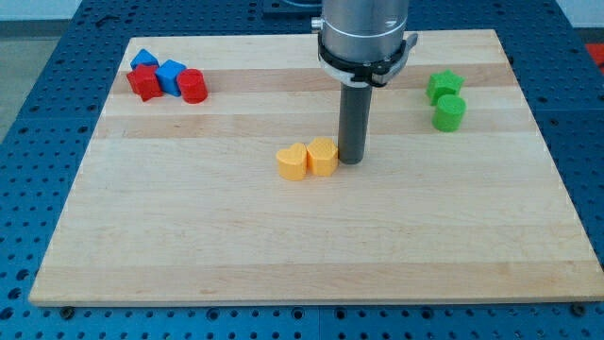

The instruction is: Point your arm to red circle

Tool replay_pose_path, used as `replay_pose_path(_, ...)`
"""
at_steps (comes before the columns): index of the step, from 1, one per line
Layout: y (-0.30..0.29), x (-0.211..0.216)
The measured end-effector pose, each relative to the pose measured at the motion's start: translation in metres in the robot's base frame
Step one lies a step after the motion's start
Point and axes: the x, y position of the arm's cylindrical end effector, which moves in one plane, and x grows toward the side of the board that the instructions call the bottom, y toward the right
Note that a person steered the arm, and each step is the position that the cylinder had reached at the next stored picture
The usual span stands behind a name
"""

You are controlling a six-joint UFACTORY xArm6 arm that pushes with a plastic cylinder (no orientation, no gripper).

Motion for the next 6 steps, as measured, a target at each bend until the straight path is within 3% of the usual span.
replay_pose_path(2, 0.154, -0.012)
replay_pose_path(5, 0.156, -0.013)
replay_pose_path(6, 0.106, -0.012)
